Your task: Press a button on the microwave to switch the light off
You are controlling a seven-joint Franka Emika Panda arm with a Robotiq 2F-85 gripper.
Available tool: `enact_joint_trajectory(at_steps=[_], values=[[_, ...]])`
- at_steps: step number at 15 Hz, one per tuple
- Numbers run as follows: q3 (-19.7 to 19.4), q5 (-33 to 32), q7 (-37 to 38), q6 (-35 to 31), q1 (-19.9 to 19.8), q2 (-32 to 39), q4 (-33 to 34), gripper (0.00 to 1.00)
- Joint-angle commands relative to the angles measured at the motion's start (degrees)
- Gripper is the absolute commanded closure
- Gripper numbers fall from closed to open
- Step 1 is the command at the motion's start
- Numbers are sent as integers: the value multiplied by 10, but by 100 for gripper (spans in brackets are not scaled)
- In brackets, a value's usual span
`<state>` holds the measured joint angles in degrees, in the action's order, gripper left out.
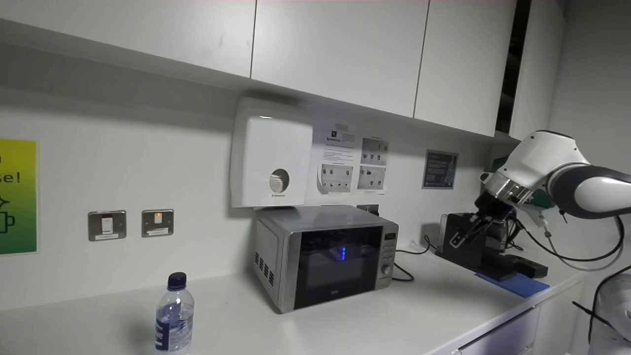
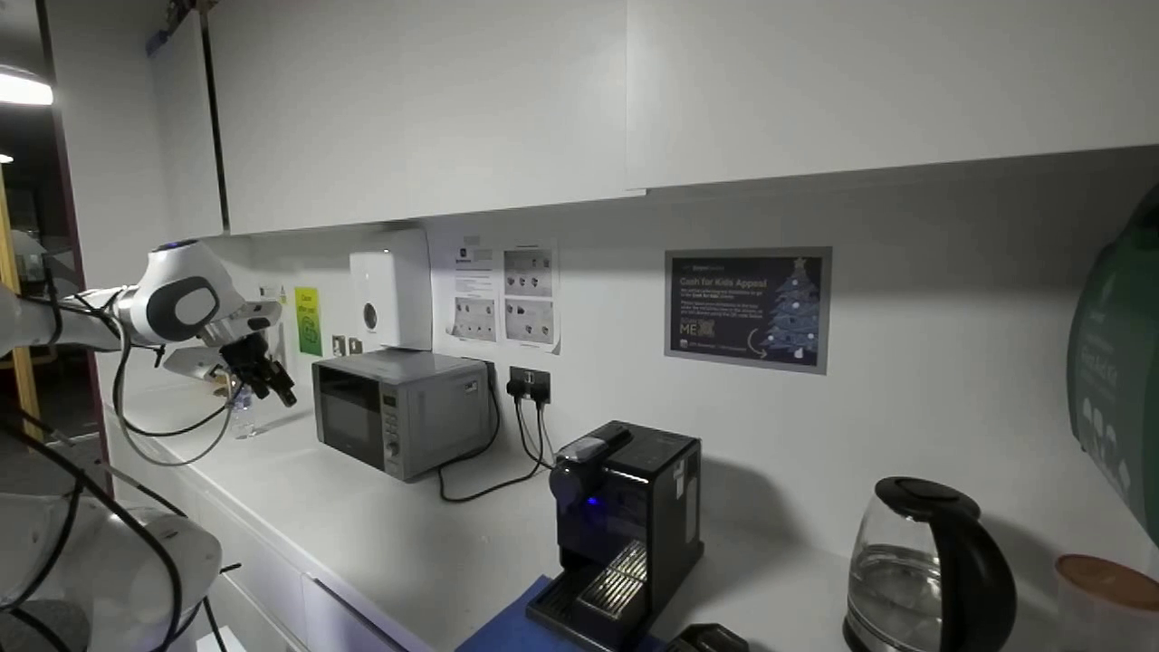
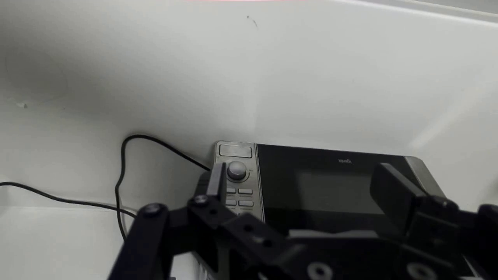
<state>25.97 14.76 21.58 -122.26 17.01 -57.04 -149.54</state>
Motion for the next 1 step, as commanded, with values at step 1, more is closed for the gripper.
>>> enact_joint_trajectory(at_steps=[1], values=[[-1,-2,1,1,1,1,1,0]])
